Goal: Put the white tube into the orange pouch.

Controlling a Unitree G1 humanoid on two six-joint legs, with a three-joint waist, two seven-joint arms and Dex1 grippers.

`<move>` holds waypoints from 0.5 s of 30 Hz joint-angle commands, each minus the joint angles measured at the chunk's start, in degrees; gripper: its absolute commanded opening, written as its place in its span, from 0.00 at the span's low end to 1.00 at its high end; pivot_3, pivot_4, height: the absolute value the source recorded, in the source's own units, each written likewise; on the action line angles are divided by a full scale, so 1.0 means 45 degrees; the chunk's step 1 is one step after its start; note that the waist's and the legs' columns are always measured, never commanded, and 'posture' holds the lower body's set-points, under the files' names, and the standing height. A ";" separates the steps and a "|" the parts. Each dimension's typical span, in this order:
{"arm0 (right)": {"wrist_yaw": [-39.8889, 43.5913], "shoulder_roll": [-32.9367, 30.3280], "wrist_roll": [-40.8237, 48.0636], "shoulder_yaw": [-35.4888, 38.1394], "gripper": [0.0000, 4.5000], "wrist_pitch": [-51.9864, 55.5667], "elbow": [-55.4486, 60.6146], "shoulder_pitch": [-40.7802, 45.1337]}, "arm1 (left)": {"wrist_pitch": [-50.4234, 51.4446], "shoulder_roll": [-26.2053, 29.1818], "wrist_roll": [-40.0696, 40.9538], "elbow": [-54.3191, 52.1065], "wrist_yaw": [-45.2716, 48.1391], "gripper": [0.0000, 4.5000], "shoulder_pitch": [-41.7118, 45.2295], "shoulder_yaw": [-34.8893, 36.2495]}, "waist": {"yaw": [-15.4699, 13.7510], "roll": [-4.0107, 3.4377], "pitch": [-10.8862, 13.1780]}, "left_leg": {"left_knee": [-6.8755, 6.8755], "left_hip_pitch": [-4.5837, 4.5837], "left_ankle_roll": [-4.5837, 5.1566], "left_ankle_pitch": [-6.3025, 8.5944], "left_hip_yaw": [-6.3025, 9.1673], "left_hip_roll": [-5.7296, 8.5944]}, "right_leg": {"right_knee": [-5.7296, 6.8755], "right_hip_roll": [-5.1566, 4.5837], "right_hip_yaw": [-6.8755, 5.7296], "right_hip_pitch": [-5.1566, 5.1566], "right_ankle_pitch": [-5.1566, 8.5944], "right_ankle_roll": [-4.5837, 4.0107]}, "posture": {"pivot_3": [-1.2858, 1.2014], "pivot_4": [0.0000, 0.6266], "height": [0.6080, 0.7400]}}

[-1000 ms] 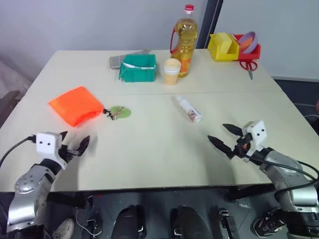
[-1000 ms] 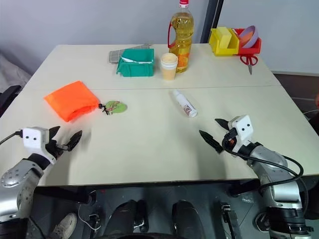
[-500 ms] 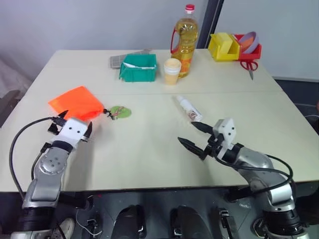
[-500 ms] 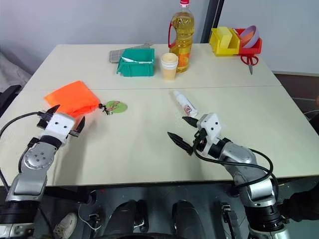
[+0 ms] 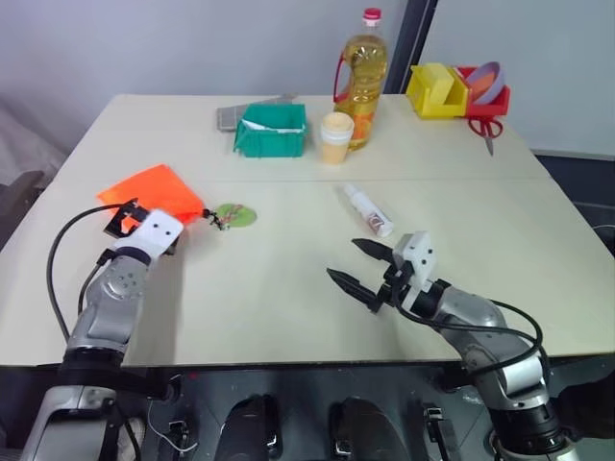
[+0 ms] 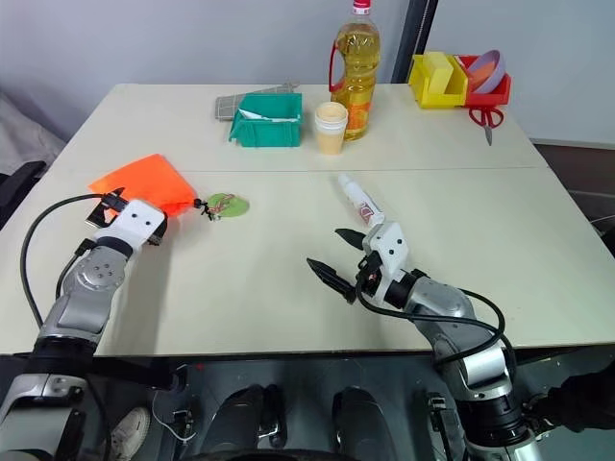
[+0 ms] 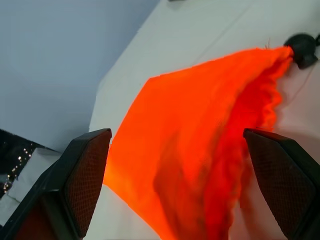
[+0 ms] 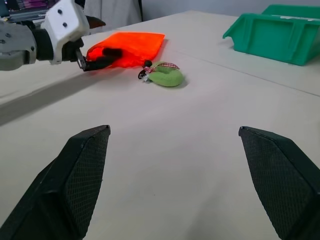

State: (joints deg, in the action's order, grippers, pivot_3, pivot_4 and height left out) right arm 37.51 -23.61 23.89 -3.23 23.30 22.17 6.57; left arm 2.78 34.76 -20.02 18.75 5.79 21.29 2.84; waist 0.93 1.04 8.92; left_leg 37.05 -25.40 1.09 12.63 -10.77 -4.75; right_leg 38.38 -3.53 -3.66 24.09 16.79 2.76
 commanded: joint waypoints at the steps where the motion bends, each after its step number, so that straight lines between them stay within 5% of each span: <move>1: -0.0101 0.0069 0.0090 0.0070 1.00 -0.0208 0.0589 -0.0122 | -0.0326 0.0328 -0.0179 0.0002 -0.0278 0.80 0.0374 0.0033 | -0.0003 0.0000 0.0000 | 0.0000 0.0000 0.0000 0.0000 0.0000 0.0000 | 0.0000 0.0000 0.0000 -0.0001 0.0000 0.0000 | 0.52 0.24 1.00; 8: -0.0105 0.0110 0.0009 -0.0031 1.00 -0.0262 0.0469 -0.0129 | -0.0415 0.0454 -0.0016 -0.0150 -0.0211 0.01 0.0452 0.0228 | -0.0008 0.0000 0.0000 | 0.0004 0.0001 0.0001 -0.0001 -0.0001 0.0000 | 0.0006 0.0000 0.0000 -0.0001 -0.0001 0.0003 | 0.52 0.24 1.00; 15: -0.0029 0.0152 -0.0059 -0.0152 1.00 -0.0335 0.0206 0.0181 | -0.0112 0.0389 0.0440 -0.0537 0.0154 0.01 0.0269 0.0395 | -0.0006 0.0000 0.0000 | 0.0008 0.0001 0.0001 -0.0002 -0.0002 0.0000 | 0.0012 0.0003 -0.0002 0.0000 -0.0002 0.0005 | 0.52 0.24 1.00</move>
State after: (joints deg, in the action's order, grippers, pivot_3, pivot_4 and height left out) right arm 37.10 -23.38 23.34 -4.10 23.12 22.17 6.53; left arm 2.22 35.84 -19.07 18.89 6.16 22.44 3.10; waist 0.90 1.04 8.92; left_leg 37.09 -25.40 1.09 12.62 -10.78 -4.75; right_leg 38.43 -3.52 -3.67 24.09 16.78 2.78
